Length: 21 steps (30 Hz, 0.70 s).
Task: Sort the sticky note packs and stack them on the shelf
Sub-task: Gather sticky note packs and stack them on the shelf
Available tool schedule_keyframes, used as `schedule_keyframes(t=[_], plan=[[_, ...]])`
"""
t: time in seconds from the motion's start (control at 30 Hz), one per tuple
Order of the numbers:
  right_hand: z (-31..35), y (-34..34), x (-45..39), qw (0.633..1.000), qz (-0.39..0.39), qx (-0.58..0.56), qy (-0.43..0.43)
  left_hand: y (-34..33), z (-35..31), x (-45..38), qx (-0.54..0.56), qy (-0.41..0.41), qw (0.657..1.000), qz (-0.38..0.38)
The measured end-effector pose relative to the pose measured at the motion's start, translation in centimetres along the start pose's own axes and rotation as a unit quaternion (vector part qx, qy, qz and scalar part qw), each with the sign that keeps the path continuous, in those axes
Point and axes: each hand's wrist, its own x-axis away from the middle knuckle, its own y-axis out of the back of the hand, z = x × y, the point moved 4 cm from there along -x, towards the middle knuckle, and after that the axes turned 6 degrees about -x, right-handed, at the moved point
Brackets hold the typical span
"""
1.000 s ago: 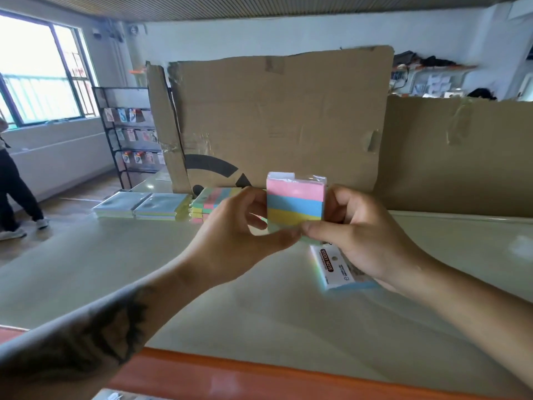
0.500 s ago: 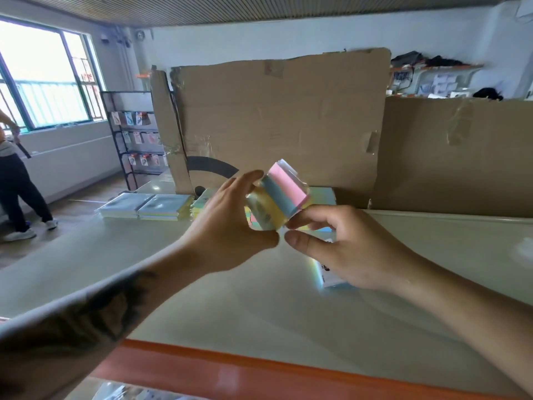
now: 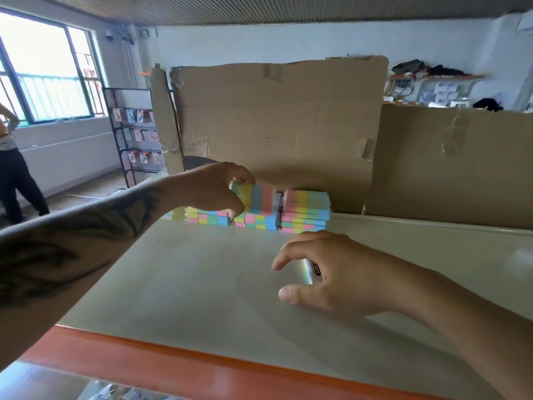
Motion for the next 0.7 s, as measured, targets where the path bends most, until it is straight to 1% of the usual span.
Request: schedule_keyframes(t=[0.1,0.17,0.23,0.3,0.47,0.53,0.63,0.7], plan=[[0.2,0.1,0.3,1.000,0.020,0.017,0.000,0.0,-1.6,-0.3,0.011,-0.027,0.997,0.066],[0.3,0.2,0.5,0.999,0.028,0.015,0.000,0.6,-2.8,0.4,0.008,-0.069,0.994,0.079],[0.3,0.3,0.4,0.999,0.033,0.015,0.000,-0.2,-2.1,-0.9,0.030,-0.057,0.997,0.050],[0.4,0.2,0.3,0.999,0.034,0.015,0.001,-0.8,-2.0,-1.2,0.039,-0.044,0.997,0.040],[0.4,0.6,0.3,0.999,0.028,0.028,0.013,-1.4,-1.7,-1.5,0.065,-0.052,0.996,0.012],[0.2,1.2,0.5,0.999,0.017,0.032,0.004,-1.7,-1.0,-1.8,0.055,-0.060,0.997,-0.004],[-0.5,2.6,0.6,0.999,-0.017,0.047,-0.001,-2.6,-0.2,-1.9,0.002,-0.081,0.997,-0.020],[-1.6,3.3,0.7,0.998,-0.010,0.067,-0.018,-3.0,0.1,-1.9,-0.016,-0.092,0.995,-0.025]])
